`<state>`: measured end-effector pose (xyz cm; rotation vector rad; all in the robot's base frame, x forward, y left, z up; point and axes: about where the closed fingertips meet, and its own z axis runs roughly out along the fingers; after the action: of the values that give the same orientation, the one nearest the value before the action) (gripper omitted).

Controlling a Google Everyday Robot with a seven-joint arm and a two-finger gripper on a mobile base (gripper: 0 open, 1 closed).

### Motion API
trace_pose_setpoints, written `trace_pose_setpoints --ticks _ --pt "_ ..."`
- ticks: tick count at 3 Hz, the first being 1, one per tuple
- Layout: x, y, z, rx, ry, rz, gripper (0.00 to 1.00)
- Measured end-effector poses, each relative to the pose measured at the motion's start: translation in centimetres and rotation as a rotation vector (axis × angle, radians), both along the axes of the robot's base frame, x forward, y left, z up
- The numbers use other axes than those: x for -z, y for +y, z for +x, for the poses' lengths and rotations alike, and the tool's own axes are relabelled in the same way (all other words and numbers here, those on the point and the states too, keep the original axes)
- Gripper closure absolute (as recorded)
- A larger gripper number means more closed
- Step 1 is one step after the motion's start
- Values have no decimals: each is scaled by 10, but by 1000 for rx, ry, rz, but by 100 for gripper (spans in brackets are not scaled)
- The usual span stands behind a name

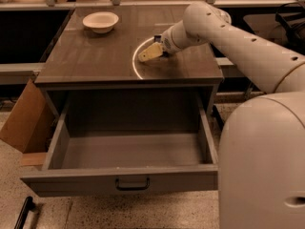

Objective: Place rxbar blueberry into top drawer

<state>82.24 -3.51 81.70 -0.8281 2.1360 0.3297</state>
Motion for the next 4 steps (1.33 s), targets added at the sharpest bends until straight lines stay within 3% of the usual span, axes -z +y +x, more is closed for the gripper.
trace_pose_setpoints --ticks 1,2,4 --pt "-5 0 0 0 0 0 86" --pt "-8 0 0 0 0 0 100" --pt "-12 0 0 0 0 0 100"
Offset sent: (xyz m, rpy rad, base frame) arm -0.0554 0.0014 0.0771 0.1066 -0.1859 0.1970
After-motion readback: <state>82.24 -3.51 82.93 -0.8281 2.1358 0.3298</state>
